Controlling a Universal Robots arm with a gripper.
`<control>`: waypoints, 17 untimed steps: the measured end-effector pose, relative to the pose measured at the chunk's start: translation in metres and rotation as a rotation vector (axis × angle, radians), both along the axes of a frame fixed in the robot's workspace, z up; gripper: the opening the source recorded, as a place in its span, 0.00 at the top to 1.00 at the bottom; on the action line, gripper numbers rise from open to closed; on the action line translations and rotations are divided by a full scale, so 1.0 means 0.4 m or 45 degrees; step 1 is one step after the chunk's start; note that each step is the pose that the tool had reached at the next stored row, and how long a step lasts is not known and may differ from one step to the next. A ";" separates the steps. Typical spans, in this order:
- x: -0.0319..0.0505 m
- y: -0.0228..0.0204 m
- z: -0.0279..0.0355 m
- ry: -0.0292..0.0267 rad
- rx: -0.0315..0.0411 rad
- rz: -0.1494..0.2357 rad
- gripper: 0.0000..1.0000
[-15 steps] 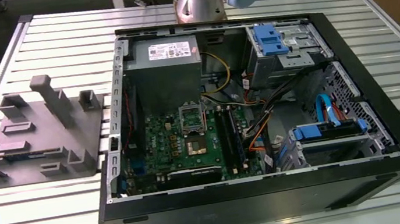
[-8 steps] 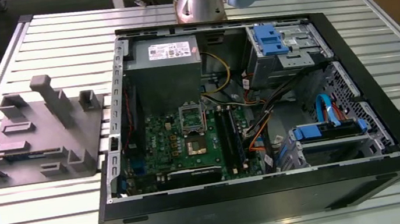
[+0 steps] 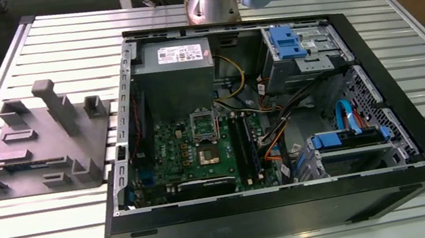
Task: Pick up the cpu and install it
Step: 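Pick up the cpu and move it towards the insertion slot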
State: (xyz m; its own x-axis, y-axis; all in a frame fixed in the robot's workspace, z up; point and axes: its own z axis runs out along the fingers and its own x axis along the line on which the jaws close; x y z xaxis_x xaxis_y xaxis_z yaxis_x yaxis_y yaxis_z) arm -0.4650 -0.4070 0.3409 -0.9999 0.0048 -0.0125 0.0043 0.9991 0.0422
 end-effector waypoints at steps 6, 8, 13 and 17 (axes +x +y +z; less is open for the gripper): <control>0.011 0.000 0.000 -0.0002 0.0001 0.000 0.53; 0.011 0.000 0.004 -0.0001 0.0000 0.000 0.53; 0.011 0.000 0.035 -0.0002 0.0001 0.000 0.53; 0.011 0.000 0.059 -0.0003 0.0002 0.000 0.53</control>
State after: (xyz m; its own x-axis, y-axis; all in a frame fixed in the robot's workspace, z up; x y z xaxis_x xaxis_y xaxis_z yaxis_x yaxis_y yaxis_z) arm -0.4607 -0.4070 0.3645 -0.9999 0.0049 -0.0128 0.0044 0.9991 0.0423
